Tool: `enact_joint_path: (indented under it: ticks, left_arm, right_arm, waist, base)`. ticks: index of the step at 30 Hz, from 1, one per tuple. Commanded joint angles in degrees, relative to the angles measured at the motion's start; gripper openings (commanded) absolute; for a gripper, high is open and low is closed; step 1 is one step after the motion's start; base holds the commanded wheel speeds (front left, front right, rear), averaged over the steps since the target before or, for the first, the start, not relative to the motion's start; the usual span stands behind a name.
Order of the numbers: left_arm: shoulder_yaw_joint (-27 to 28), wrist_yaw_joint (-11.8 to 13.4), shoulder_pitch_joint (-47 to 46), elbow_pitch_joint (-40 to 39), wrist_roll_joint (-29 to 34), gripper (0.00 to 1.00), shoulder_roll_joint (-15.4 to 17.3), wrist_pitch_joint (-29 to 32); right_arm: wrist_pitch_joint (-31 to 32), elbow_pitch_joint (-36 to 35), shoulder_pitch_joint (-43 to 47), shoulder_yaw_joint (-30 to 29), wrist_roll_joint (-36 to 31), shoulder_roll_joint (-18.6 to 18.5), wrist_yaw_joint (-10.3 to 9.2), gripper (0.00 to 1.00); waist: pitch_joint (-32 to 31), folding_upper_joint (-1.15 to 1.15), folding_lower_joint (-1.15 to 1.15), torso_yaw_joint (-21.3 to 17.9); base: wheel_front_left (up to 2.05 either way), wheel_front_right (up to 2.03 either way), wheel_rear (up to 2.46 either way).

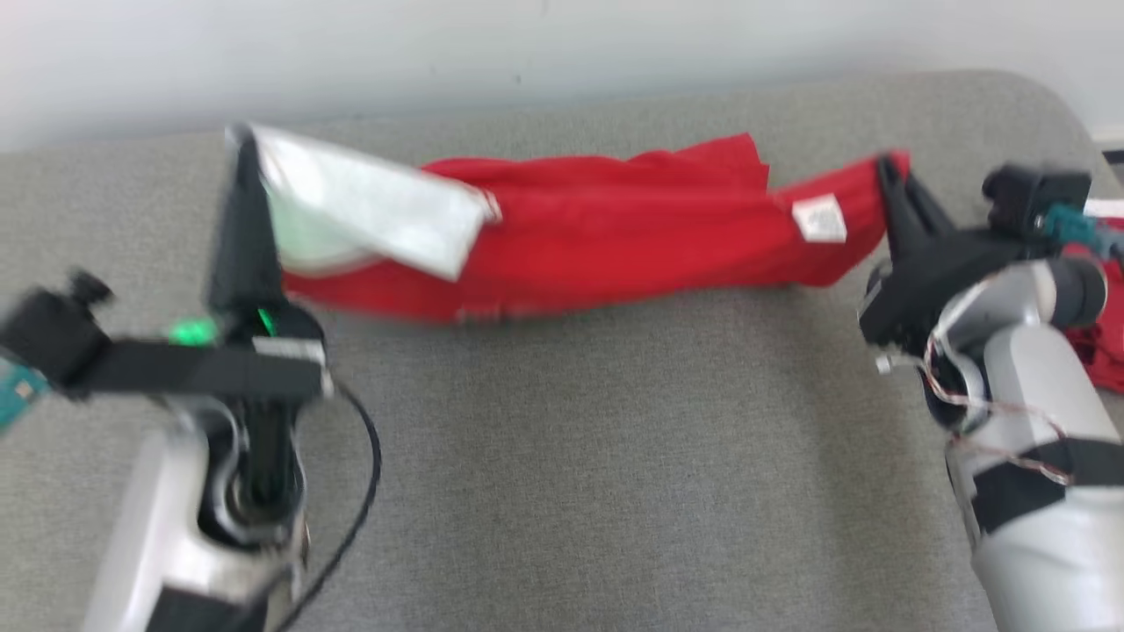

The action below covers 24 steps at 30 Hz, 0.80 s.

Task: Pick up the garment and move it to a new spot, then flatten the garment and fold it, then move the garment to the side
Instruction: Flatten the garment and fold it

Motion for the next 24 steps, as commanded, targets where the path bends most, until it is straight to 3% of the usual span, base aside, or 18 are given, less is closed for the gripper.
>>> enact_joint_path:
  ticks: [1, 9, 24]
  left_arm:
    - [-1.2, -0.1, 4.3, -2.2, -3.3, 0.0, 1.0, 2.9]
    - [-2.4, -0.1, 19.2, -11.7, -13.4, 0.0, 3.6, 10.4]
    - [-4.8, 0.0, 38.0, -16.5, -26.1, 0.0, 6.8, 18.8]
  right_arm:
    - [1.9, -1.7, 3.2, -0.3, 1.6, -0.7, -0.15, 0.0]
    - [11.9, -11.4, 17.1, -3.8, 4.2, -1.3, -0.15, 0.0]
    - [26.0, -29.5, 38.7, -13.8, 4.0, 6.0, -0.15, 0.0]
  waist:
    - [-2.1, 0.0, 0.0, 0.6]
    - [-4.9, 0.0, 0.0, 2.5]
    - [-7.7, 0.0, 0.0, 5.1]
  base:
    - [0.0, 0.0, 0.0]
    - [0.0, 0.0, 0.0]
    - [0.0, 0.0, 0.0]
